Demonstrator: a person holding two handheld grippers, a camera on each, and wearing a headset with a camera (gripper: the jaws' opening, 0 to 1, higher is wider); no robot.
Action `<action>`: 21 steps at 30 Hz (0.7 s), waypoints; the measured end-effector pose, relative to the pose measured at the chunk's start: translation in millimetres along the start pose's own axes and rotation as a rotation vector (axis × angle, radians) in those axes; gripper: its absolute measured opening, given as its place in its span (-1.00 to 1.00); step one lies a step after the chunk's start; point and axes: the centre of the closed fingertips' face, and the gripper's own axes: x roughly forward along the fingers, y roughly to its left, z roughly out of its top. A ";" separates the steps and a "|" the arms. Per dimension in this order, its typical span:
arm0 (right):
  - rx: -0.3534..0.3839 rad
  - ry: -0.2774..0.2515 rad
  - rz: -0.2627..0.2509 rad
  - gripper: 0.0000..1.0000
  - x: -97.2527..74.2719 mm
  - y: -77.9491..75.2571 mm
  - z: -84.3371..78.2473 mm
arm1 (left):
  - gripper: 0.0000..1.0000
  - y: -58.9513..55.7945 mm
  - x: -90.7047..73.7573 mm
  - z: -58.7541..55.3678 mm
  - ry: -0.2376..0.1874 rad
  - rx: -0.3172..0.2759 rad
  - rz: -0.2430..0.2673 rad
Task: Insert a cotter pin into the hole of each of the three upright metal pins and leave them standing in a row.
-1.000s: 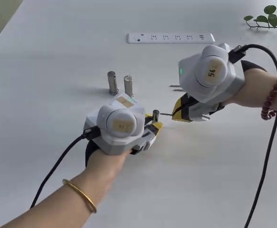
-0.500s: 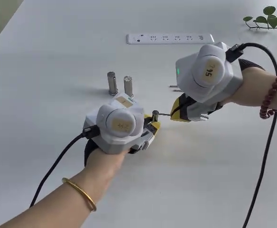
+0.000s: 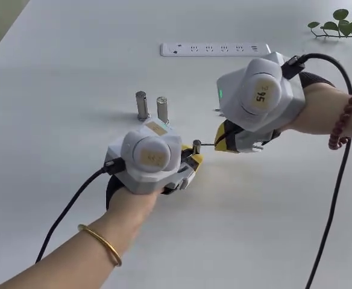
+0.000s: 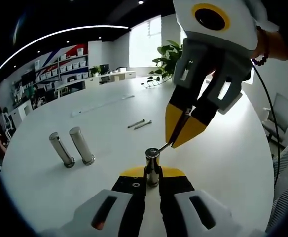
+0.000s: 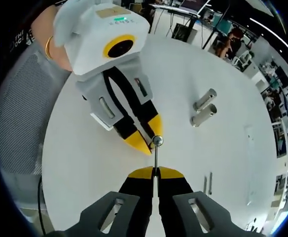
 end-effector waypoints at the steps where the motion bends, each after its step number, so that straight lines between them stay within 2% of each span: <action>1: -0.028 0.009 -0.011 -1.00 -1.1 -0.6 -0.1 | -0.86 -0.1 0.1 0.0 0.000 0.003 -0.001; 2: -0.054 0.015 -0.019 -1.00 -1.3 -3.9 -1.5 | -0.86 -0.5 0.2 -0.1 0.001 0.011 -0.001; 4: -0.053 0.002 -0.016 -1.00 -1.5 -2.9 1.2 | -0.86 -1.4 0.7 -0.2 0.001 0.024 -0.001; 8: -0.060 0.002 -0.023 -1.00 -2.4 -3.3 4.1 | -0.86 -0.8 0.9 0.2 -0.001 0.003 -0.001; 21: 0.005 -0.033 -0.012 -1.00 0.3 -1.6 9.5 | -0.86 -0.5 1.6 -0.8 0.001 0.009 0.001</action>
